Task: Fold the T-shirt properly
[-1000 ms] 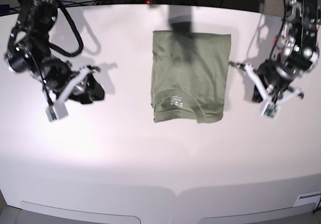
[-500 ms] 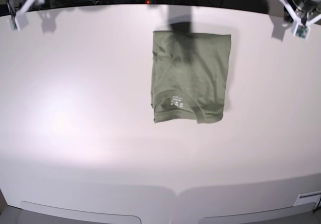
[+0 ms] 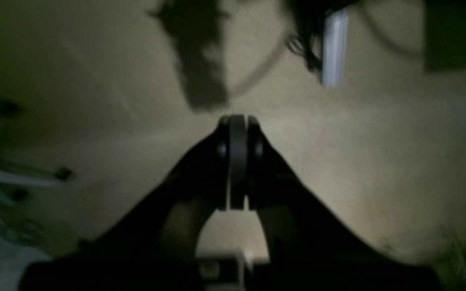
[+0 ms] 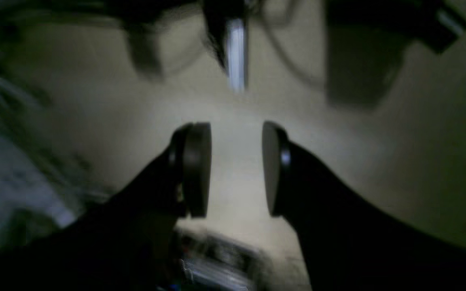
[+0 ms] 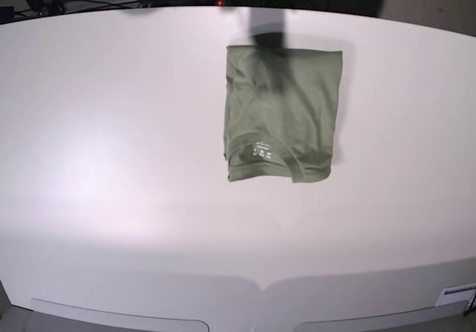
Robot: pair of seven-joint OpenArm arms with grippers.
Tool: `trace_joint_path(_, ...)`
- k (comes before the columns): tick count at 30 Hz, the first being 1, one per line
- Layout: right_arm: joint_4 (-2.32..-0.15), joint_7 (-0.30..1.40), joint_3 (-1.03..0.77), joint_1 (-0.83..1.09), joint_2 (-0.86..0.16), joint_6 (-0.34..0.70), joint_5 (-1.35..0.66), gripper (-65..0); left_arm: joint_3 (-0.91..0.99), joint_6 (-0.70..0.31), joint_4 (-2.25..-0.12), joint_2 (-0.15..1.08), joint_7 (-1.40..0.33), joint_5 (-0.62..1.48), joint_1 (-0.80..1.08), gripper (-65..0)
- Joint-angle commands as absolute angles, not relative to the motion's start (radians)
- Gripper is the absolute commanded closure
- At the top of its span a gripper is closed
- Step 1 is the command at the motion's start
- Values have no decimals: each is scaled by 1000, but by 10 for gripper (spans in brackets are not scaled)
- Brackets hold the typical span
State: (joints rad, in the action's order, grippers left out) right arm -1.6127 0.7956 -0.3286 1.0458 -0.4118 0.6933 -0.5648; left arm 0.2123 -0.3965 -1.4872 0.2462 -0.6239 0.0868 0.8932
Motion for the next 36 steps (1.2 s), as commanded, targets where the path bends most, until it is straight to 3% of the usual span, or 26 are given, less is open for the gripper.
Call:
trace_joint_path(1, -1542, 747, -277, 1024, -458, 698, -535, -204, 195, -405, -1377, 244, -566, 82, 855, 0)
trace_joint_path(4, -1259, 637, -90, 862, -541, 698, -451, -204, 129, -429, -967, 233, -391, 1, 652, 0)
trace_joint_path(7, -988, 502, 47, 679, -554, 698, -374, -204, 73, -427, -640, 228, -292, -46, 468, 0)
trace_joint_path(10, -749, 374, 155, 517, -534, 698, -297, -204, 33, -427, -448, 228, -205, -46, 348, 0)
trace_joint_path(12, -609, 299, 209, 425, -505, 607, -227, -204, 23, -427, -377, 226, -162, -46, 302, 0)
trace_joint_path(14, -482, 255, 246, 341, -467, 458, -175, -204, 23, -427, -336, 216, -187, -109, 272, 0)
trace_joint_path(16, -383, 235, 269, 269, -438, 391, -134, -204, 23, -412, -307, 204, -191, -173, 257, 0)
trace_joint_path(20, -323, 276, 278, 190, -402, 389, -134, -204, 23, -351, -300, 187, -129, -122, 269, 0)
trace_joint_path(36, -323, 294, 278, 146, -374, 389, -215, -204, 23, -340, -300, 180, -66, -123, 274, 0)
